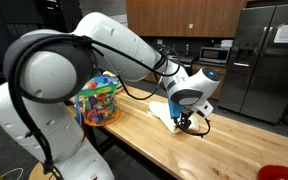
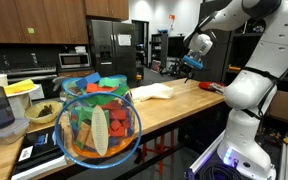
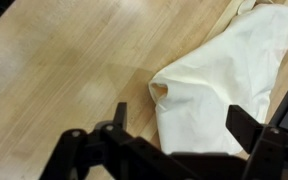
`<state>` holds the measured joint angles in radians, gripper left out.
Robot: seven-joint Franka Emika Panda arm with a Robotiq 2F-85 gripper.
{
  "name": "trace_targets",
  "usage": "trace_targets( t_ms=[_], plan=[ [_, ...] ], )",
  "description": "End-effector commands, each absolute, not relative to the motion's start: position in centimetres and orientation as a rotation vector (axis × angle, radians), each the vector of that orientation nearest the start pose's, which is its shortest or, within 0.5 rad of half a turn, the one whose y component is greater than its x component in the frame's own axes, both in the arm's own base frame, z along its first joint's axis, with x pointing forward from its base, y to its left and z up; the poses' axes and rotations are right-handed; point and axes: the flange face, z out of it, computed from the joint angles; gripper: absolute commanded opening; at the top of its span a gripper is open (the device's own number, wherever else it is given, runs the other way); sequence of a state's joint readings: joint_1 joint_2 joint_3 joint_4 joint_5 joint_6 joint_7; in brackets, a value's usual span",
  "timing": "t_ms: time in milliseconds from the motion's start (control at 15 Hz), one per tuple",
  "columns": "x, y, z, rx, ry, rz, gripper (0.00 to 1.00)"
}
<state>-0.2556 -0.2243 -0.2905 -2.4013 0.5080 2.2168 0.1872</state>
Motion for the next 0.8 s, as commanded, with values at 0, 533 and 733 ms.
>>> trace_targets(
  t_ms=[0,533,733],
  plan=[
    [40.70,-23.07,40.48,-2.314,1.333,-0.136,1.00],
    [40.59,-23.07,40.29,-2.299,1.355,-0.128,1.00],
    [40.36,-23.12,40.11,-2.262,1.389,-0.130,1.00]
  ],
)
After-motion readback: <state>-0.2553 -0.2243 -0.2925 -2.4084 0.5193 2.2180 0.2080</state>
